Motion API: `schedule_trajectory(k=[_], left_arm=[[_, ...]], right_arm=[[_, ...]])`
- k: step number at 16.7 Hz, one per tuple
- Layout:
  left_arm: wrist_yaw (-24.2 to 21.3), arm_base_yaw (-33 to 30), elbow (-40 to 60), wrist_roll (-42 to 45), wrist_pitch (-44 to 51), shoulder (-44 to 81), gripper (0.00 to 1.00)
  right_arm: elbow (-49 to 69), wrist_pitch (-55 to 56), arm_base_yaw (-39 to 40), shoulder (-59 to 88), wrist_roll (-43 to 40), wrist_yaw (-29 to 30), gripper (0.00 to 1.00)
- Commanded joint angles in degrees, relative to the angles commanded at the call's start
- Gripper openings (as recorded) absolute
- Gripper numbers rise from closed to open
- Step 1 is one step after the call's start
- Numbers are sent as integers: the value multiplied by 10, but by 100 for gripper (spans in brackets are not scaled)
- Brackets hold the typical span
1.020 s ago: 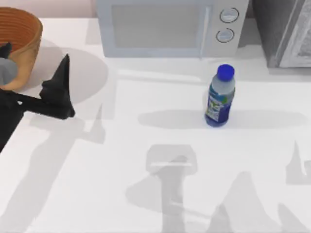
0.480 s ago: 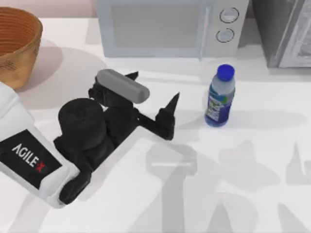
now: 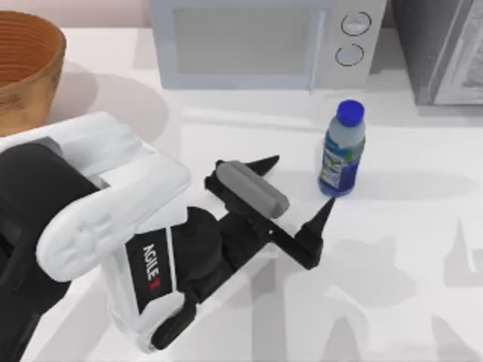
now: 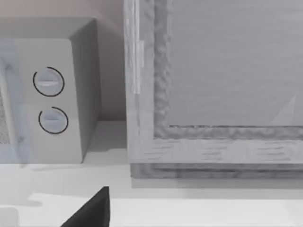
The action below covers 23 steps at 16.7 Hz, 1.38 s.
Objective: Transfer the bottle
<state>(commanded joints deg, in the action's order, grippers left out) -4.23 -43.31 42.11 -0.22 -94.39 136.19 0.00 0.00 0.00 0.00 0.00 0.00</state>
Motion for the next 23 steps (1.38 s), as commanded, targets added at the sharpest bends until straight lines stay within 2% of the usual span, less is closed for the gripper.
schedule_trajectory(k=[8,17,23], left_arm=[[0,-1,10,0,2,8,100],[7,-10,233,-1,157,71,100],[8,-11,264,-1,183,79,100]], right_arm=[[0,0,0,0,0,0,100],[0,0,0,0,0,0,100],[0,0,0,0,0,0,100]])
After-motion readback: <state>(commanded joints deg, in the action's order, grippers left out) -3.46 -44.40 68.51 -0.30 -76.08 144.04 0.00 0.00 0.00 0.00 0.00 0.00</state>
